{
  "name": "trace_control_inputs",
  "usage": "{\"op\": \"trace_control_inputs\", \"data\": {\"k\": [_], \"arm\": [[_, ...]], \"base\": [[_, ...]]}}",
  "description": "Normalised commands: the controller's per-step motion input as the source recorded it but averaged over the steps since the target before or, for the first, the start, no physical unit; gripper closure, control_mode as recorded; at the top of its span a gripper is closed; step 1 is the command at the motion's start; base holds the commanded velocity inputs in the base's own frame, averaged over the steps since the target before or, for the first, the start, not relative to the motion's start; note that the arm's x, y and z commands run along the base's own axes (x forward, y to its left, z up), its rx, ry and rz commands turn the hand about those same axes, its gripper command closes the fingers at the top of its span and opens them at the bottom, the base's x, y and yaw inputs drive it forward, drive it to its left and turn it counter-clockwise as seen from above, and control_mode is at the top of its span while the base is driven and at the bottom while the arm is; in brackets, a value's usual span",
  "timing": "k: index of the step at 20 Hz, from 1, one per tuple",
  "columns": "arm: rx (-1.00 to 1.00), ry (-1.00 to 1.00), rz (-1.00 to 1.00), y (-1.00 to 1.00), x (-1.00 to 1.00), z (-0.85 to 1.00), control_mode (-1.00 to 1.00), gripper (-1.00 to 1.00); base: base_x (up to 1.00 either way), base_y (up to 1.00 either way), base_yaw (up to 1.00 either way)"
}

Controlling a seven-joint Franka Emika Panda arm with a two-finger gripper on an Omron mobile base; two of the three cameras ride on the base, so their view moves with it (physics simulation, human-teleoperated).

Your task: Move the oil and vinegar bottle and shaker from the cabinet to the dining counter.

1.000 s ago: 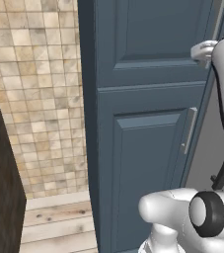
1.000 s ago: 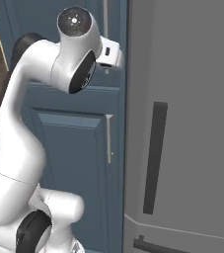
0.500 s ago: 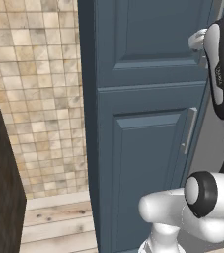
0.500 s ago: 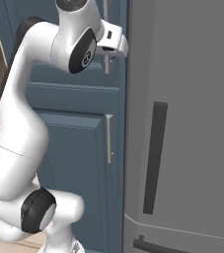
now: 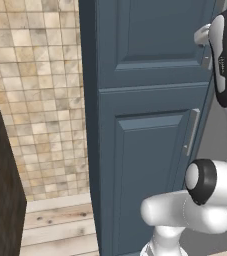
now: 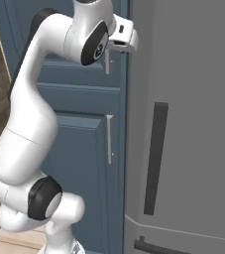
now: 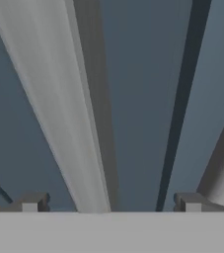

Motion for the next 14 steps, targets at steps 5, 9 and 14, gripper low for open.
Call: {"op": "trace_control_inputs", "data": {"k": [5,9,14], "arm": [[0.0,0.0,0.0,-0.01,0.4,0.0,-1.0,-1.0],[0.0,0.0,0.0,0.0,0.37,0.0,-1.0,-1.0],[0.0,-0.01,0.0,0.02,0.21,-0.04,-1.0,1.0]], "base": [[0.0,0.0,0.0],[0.0,0.0,0.0],[0.0,0.0,0.0]]}}
